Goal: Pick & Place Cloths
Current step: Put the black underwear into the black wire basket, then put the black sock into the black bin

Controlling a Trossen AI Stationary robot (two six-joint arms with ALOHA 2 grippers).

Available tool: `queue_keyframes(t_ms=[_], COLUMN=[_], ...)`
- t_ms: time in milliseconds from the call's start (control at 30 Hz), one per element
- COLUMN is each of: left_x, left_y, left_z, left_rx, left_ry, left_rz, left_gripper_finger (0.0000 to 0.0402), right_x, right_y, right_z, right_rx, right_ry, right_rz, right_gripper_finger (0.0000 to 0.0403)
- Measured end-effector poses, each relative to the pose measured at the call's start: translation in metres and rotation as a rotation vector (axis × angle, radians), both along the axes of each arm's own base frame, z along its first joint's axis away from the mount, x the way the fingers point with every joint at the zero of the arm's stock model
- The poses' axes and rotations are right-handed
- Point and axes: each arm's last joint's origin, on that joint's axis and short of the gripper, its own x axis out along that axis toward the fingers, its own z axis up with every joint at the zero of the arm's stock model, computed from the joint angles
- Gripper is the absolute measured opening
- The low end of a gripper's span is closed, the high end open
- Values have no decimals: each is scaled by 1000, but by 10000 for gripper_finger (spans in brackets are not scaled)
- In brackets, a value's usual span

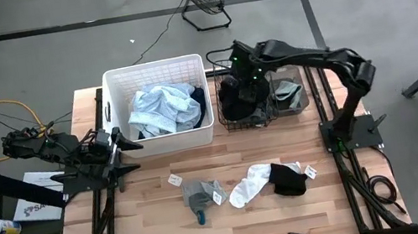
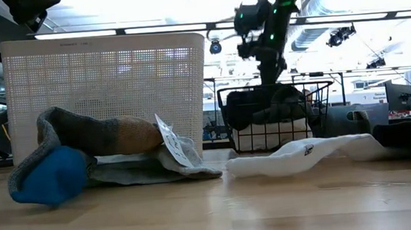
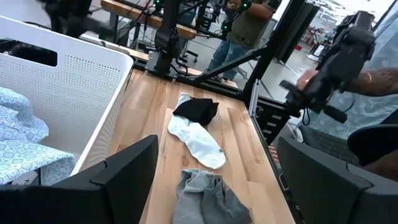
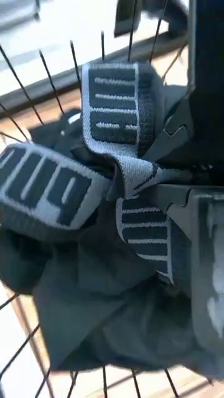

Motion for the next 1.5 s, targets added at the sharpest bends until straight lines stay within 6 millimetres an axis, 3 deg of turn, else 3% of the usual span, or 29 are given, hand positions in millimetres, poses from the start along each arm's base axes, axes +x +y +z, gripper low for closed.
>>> queue_keyframes(t_ms=[367,567,833,1000,1367,1500], left_x=[0,0,0,0,0,0], left_y=[0,0,0,0,0,-1], left_z=[0,-1,-1,-1,-1,-1], left_rx=[-18,-28,-41,-49,-51,-55], left_ry=[3,9,11,12,13,15], left_rz=[2,3,5,6,-4,-37], left_gripper_finger=[324,324,324,324,324,324], right_x=[21,24,12,-3,-26,-39], right_y=[-21,-22,-13,-5,23,35], right_z=[-58,-70,-40,-8,45,58], right_rx=[160,208,190,144,224,286], right_ry=[27,35,7,-35,-208,-222], right_rz=[-5,2,-17,-181,-253,-302], right_gripper_finger=[19,21,62,97,287,336])
